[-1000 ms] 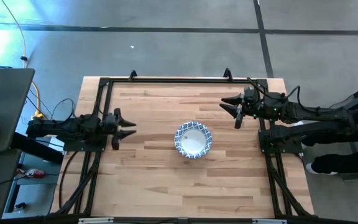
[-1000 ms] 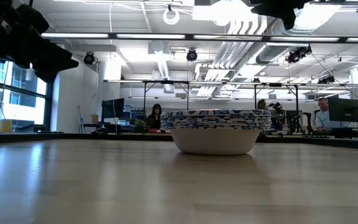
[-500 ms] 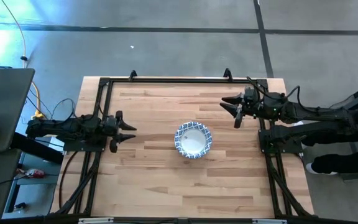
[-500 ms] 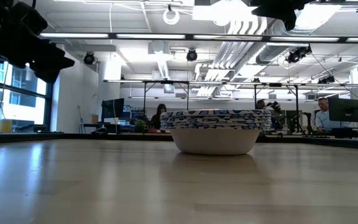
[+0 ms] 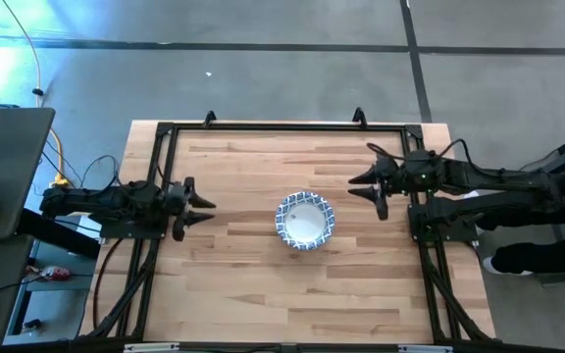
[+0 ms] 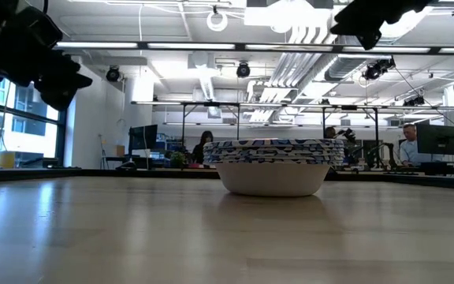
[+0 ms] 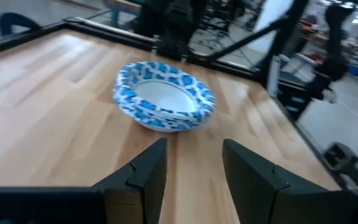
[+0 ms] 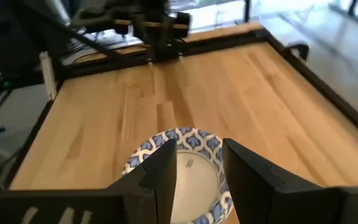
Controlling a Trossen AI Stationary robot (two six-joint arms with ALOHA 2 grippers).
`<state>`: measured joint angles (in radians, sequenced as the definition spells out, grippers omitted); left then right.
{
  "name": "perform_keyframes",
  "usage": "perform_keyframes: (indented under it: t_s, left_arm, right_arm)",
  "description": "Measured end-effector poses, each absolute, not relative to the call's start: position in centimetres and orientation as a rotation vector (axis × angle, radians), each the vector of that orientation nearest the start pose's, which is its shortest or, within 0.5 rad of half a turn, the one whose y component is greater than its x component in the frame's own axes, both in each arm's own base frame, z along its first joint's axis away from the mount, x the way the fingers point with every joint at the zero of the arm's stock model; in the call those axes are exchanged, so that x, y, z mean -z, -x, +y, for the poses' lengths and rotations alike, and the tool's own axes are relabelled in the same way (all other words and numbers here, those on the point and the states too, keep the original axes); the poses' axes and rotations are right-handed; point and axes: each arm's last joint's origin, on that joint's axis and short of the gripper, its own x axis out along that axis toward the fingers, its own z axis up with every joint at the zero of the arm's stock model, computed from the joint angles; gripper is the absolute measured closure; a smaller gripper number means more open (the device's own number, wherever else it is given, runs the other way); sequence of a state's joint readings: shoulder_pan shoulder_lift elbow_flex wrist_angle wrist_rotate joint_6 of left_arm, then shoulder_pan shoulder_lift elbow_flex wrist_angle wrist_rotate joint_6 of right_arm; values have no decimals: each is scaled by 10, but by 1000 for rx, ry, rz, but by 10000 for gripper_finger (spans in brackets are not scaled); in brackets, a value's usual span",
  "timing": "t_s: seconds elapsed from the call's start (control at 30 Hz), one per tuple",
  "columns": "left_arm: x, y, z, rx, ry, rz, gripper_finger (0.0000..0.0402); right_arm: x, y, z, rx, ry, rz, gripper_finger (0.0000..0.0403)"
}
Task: Nest bowls inside each other
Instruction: Return to Home Position
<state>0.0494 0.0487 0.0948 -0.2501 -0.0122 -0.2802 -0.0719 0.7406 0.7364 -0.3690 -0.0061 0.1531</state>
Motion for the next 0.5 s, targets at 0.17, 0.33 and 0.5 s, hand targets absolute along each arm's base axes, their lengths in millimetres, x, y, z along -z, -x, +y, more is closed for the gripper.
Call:
perform_keyframes:
  t_s: [0.17,0.33,0.5]
  left_arm:
    - [-171,-93,7,-137,224,163,257]
    - [-175,-94,7,-140,168,116,257]
    - [-177,-94,7,-139,162,104,257]
  right_arm:
    - [-309,-161,-10,26,13,335,281]
    - [-316,-164,-10,-17,140,256,281]
    - [-318,-165,-8,-84,140,222,281]
